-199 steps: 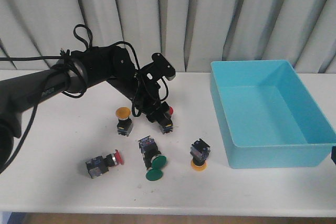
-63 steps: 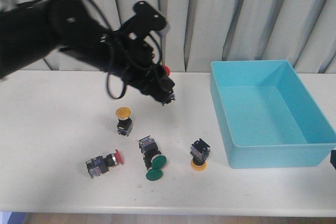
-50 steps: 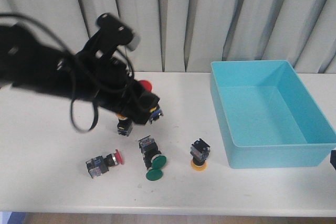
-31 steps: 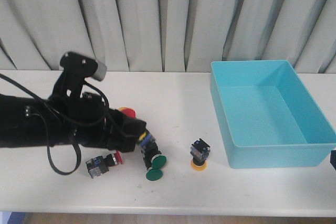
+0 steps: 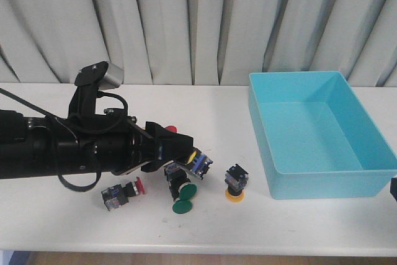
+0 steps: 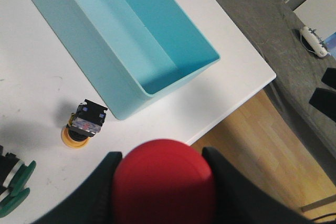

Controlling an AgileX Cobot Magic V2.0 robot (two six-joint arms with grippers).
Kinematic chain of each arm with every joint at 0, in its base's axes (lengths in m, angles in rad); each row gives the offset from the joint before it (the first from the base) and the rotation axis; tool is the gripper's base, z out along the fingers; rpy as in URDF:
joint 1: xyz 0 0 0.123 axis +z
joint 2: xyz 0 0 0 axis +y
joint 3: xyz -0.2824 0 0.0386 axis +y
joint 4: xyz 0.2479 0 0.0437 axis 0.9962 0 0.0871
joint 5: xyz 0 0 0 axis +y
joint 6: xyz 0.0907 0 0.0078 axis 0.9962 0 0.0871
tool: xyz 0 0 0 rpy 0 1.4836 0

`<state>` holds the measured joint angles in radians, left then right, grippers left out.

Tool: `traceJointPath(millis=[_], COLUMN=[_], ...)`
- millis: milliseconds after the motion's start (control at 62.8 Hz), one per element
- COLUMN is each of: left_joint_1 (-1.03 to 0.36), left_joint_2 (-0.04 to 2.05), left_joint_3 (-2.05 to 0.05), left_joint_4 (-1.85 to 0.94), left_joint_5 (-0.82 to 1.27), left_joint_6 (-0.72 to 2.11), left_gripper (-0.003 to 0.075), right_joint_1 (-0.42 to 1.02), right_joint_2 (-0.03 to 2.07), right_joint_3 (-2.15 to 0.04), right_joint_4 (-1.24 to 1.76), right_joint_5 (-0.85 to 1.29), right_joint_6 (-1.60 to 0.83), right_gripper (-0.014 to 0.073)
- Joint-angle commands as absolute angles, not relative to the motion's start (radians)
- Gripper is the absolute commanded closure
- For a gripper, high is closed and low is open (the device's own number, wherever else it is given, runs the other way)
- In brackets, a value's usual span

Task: Pick red and yellow buttons and place in box
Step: 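Carry the red button with the left gripper toward the box, then grasp the red button from the left gripper with the right gripper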

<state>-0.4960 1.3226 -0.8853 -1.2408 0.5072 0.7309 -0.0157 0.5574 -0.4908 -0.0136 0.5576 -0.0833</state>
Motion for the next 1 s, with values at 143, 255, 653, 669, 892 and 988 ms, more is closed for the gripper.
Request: traceJointPath(millis=[143,255,653,669,892,988], left_joint_1=[-0.498,-0.498,-0.498,-0.498,-0.498,-0.498], left_joint_2=[1.291,1.291,1.291,1.291,1.291,1.291], left_joint_3=[-0.912,-0.912,-0.912,-0.912,-0.912,-0.912], left_joint_4=[-1.297,-1.297,-1.296,-1.296,-1.296,-1.296], left_joint_5=[0.493,0.494,0.496,0.496,0.497,0.497], left_joint_6=[0.736,0.736,0.736,0.736,0.736,0.736], left_gripper=[0.0582,0.0582,0.0582,0.0582,0.0582,0.0582], right_joint_1=[-0.018,-0.018,0.19,0.207,0.488,0.591], right_joint_2=[0.567,0.567,0.766,0.779,0.998,1.081], right_joint_3=[-0.517,-0.517,-0.589,-0.592,-0.676,-0.72], right_joint_4=[0.055,0.068,0.49,0.501,0.531,0.531], right_joint_5=[0.469,0.473,0.513,0.512,0.37,0.278], right_joint_6=[-0.073,-0.073,-0.831,-0.858,-1.05,-1.105], right_gripper=[0.0011,0.0011,0.002,0.0023,0.0086,0.0107])
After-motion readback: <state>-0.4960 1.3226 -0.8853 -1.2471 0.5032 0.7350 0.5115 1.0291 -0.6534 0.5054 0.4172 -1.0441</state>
